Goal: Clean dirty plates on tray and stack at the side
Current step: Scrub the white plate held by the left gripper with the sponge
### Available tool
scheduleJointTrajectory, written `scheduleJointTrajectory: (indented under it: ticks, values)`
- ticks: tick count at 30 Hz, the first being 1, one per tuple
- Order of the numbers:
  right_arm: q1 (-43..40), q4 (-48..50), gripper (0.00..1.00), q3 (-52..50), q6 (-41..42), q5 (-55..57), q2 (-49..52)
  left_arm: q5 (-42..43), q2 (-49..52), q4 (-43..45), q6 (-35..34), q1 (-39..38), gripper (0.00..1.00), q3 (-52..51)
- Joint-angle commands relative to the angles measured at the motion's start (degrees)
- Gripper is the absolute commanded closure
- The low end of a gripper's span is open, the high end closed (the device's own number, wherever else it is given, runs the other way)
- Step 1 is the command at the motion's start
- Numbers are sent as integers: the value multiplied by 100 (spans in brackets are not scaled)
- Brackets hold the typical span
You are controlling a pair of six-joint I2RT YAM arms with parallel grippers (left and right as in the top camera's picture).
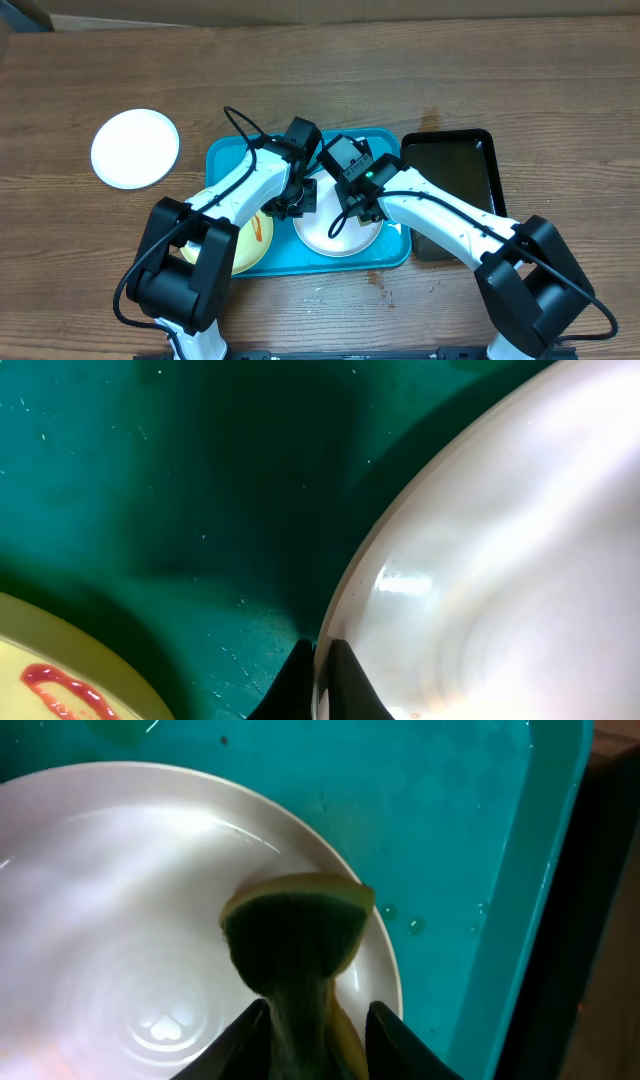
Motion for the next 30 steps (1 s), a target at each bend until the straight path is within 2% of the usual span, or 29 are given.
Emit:
scheduleJointTrajectory:
  ticks: [1,4,8,11,12,14,16,17,18,19,25,30]
  values:
    - [-22,70,66,-170,210,39,-2,-144,48,35,72,22,96,-37]
    - [-22,57,67,-223,245,39,-2,-142,48,42,70,22,96,-37]
    - [-22,236,80,-343,304,39,-2,-144,48,44,70,22,96,-37]
    - [-22,365,81,-439,376,39,-2,-142,48,42,70,22,96,-37]
    - [-22,402,79,-472,376,39,-2,-142,48,42,70,22,96,-37]
    - [-22,503,66,-560,378,39,-2,-142,48,39,70,22,96,-37]
    - [-22,658,63,-713,393,39,-2,-142,48,42,70,22,96,-37]
    - [-22,710,72,-767,393,42,-2,-142,48,42,70,22,96,-37]
    - [-22,765,89,-822,393,42,-2,-144,48,42,70,22,96,-37]
    - [-22,820,96,-868,396,44,-2,-142,48,42,70,22,96,-37]
    - [-79,1012,96,-1021,605,-87,-2,-142,48,42,70,22,96,-37]
    - [-181,1508,96,-1377,658,-1062,-2,-142,48,46,70,22,96,-37]
